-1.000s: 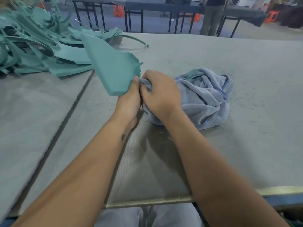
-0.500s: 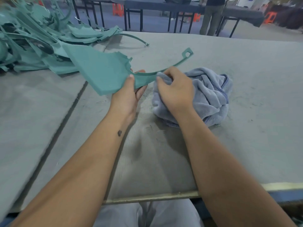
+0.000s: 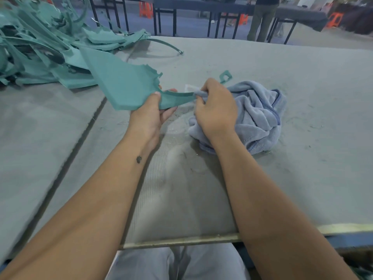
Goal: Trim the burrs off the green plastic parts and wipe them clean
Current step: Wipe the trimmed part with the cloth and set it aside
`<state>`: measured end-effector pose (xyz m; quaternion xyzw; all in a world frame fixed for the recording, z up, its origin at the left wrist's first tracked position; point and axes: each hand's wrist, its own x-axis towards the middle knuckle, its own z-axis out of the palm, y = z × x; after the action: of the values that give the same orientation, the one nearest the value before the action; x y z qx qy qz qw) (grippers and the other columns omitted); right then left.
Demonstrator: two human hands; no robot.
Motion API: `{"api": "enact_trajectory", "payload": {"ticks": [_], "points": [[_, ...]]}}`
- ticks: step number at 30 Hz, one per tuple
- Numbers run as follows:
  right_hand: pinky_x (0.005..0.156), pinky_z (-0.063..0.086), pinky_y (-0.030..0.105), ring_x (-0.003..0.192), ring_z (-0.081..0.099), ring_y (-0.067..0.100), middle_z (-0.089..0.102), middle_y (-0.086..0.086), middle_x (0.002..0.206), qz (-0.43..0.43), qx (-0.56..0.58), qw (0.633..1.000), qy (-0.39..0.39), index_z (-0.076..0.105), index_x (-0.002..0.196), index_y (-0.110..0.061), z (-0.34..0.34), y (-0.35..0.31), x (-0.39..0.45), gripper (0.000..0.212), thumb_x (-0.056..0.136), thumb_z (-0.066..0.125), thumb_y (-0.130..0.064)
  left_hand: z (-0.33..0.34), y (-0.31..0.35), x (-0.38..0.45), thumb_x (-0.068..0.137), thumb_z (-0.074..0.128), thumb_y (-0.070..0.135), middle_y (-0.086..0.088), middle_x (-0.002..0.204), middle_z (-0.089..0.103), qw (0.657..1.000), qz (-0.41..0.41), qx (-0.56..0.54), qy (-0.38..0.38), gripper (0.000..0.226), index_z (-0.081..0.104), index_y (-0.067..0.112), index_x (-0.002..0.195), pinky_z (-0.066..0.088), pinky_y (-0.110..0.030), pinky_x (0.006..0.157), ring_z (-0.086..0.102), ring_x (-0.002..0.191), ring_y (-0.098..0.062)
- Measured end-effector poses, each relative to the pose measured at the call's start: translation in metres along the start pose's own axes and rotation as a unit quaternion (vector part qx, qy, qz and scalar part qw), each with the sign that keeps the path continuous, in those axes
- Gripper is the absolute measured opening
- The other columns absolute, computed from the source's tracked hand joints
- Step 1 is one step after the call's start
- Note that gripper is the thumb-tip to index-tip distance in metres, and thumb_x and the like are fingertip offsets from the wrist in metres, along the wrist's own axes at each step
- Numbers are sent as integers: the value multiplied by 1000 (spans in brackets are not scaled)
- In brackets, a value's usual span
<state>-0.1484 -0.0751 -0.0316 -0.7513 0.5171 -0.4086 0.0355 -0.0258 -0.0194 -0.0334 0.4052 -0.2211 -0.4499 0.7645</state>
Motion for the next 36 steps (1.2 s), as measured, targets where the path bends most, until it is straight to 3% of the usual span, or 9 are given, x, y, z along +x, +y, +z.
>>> {"api": "enact_trajectory", "payload": {"ticks": [6, 9, 14, 18, 21, 25, 29, 31, 36], "points": [[60, 30, 25, 66, 45, 14, 43, -12, 69, 162, 50, 981, 95, 42, 90, -18, -13, 26, 8, 12, 95, 53, -21, -5, 3, 1, 99, 41, 2, -7, 82, 75, 999, -27, 27, -16, 16, 55, 4, 105, 58, -24, 65, 73, 80, -16], [57, 26, 22, 57, 42, 3, 45, -14, 63, 128, 78, 987, 62, 46, 87, -21, -11, 17, 3, 12, 93, 55, -25, -3, 0, 2, 101, 40, 4, -4, 82, 75, 999, -27, -2, -34, 17, 56, 7, 102, 59, -25, 69, 73, 80, -14], [60, 42, 33, 65, 54, 15, 55, -5, 63, 19, 108, 991, -76, 44, 67, -24, 2, -6, -8, 25, 89, 56, -25, -4, -2, 7, 102, 39, 5, -4, 86, 76, 998, -27, -10, -51, 18, 56, 8, 99, 58, -24, 74, 73, 86, -16], [62, 43, 33, 69, 56, 16, 60, -5, 70, 45, 101, 992, -57, 51, 76, -21, 0, -2, -2, 17, 90, 58, -24, -7, -2, 12, 100, 40, 3, -6, 83, 76, 999, -26, -8, -32, 16, 56, 7, 102, 58, -26, 67, 74, 83, -18], [62, 36, 27, 67, 51, 12, 51, -12, 67, 115, 82, 990, 12, 49, 86, -20, -5, 9, 4, 12, 93, 57, -25, -11, 2, 15, 100, 41, 3, -7, 81, 76, 1000, -13, 3, -20, 15, 56, 7, 103, 58, -26, 65, 74, 82, -18], [59, 38, 8, 58, 50, -7, 54, -16, 69, 259, 277, 912, 158, 54, 87, -19, -16, 24, 14, 10, 92, 59, -26, -19, 8, 16, 101, 43, 7, -5, 85, 76, 1000, 5, 13, -20, 14, 57, 10, 103, 57, -25, 69, 73, 88, -16], [59, 40, 6, 58, 53, -13, 56, -16, 73, 299, 391, 836, 243, 53, 81, -26, -26, 30, 16, 15, 95, 56, -21, -22, 13, 18, 102, 44, 13, -4, 89, 76, 1000, 23, 1, -19, 17, 60, 15, 108, 57, -26, 73, 72, 95, -17], [63, 43, 9, 64, 55, -9, 58, -15, 73, 274, 422, 837, 216, 55, 80, -29, -29, 31, 16, 17, 94, 57, -21, -22, 14, 19, 103, 44, 14, -4, 89, 76, 999, 25, -3, -21, 17, 61, 16, 108, 57, -27, 74, 72, 96, -18], [70, 48, 18, 74, 58, 4, 63, -11, 77, 159, 395, 904, 27, 65, 82, -28, -25, 24, 10, 14, 84, 67, -14, -22, 14, 19, 103, 43, 15, -3, 89, 76, 999, 25, 3, -28, 18, 59, 17, 110, 57, -25, 73, 71, 94, -15]]}}
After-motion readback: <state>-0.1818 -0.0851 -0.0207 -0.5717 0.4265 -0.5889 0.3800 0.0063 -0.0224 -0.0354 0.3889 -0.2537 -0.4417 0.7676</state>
